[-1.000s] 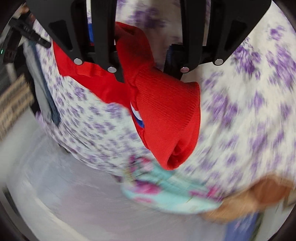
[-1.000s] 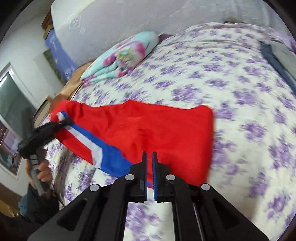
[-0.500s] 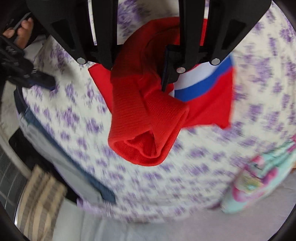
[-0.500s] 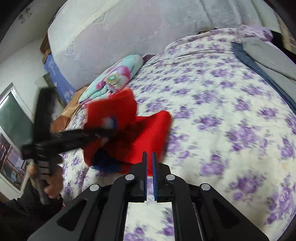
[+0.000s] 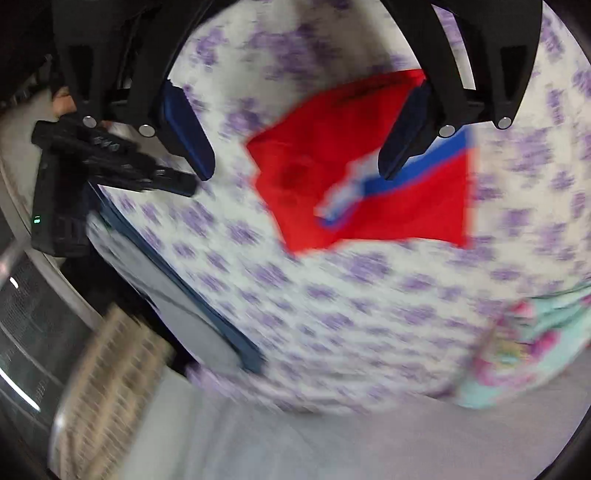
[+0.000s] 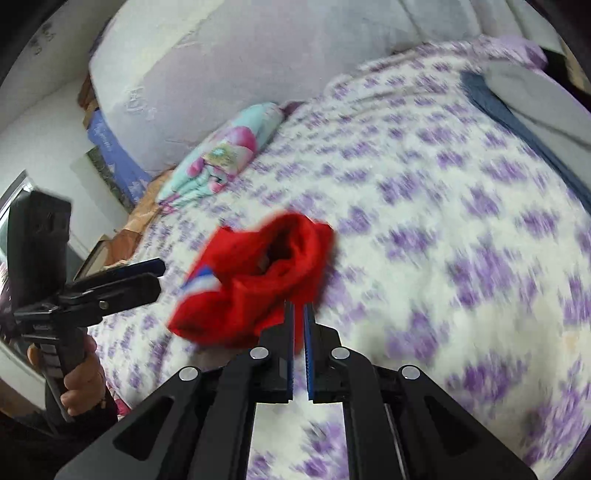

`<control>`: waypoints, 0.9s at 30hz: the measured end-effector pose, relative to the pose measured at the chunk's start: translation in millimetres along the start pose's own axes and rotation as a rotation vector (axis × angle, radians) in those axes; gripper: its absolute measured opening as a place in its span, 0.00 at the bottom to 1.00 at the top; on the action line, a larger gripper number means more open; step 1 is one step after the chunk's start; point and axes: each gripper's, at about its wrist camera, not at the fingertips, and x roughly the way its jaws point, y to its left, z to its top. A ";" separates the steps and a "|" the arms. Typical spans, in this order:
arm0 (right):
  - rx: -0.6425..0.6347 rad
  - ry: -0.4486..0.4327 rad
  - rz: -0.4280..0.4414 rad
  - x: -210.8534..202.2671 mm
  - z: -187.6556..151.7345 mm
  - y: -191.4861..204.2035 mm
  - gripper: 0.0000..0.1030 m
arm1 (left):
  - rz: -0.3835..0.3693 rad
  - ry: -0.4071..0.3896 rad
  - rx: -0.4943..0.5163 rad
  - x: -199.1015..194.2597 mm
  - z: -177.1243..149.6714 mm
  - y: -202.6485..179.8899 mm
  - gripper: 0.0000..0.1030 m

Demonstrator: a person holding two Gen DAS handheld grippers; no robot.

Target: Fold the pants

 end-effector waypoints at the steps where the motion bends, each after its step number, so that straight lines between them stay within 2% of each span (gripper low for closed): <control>1: -0.027 0.008 0.036 6.5 11.1 13.1 0.07 | 0.037 -0.013 -0.036 -4.5 -2.6 14.8 0.81; 2: -0.046 0.015 0.060 11.4 17.4 24.0 0.07 | 0.047 -0.014 -0.058 -4.6 -3.0 23.3 0.74; 3: -0.070 0.023 0.084 18.2 23.4 35.5 0.07 | 0.045 0.007 -0.104 -1.2 -7.4 39.4 0.56; 4: -0.105 0.032 0.105 29.2 29.9 50.8 0.07 | 0.031 0.054 -0.149 4.1 -12.5 53.2 0.47; 5: -0.128 0.036 0.107 37.0 32.6 60.3 0.07 | 0.011 0.065 -0.172 6.9 -15.1 59.9 0.43; 6: -0.160 0.039 0.091 49.2 35.4 71.4 0.07 | -0.014 0.078 -0.198 13.6 -19.8 67.8 0.34; 7: -0.177 0.042 0.073 56.1 35.1 75.6 0.07 | -0.024 0.087 -0.205 19.3 -23.0 71.0 0.31; 10: -0.175 0.138 -0.078 89.2 21.9 67.2 0.03 | -0.055 0.128 -0.206 40.6 -30.4 70.0 0.29; 13: -0.118 0.177 -0.191 85.5 2.1 41.1 0.02 | -0.063 0.158 -0.197 55.4 -41.9 71.3 0.29; 17: -0.039 0.160 -0.200 75.1 -15.5 14.9 0.01 | -0.100 0.169 -0.207 68.9 -49.7 78.9 0.22; 20: -0.106 0.184 -0.259 86.4 -9.5 24.6 0.01 | -0.103 0.166 -0.199 67.7 -50.2 79.2 0.21; 23: -0.200 0.260 -0.296 85.8 12.5 46.9 0.06 | -0.098 0.166 -0.193 52.2 -54.2 80.0 0.21; 24: -0.229 0.255 -0.275 81.5 22.7 55.6 0.09 | -0.101 0.147 -0.192 41.3 -56.8 81.7 0.21; 27: -0.366 0.224 -0.204 89.9 60.4 89.5 0.65 | -0.107 0.108 -0.206 24.5 -55.9 87.1 0.21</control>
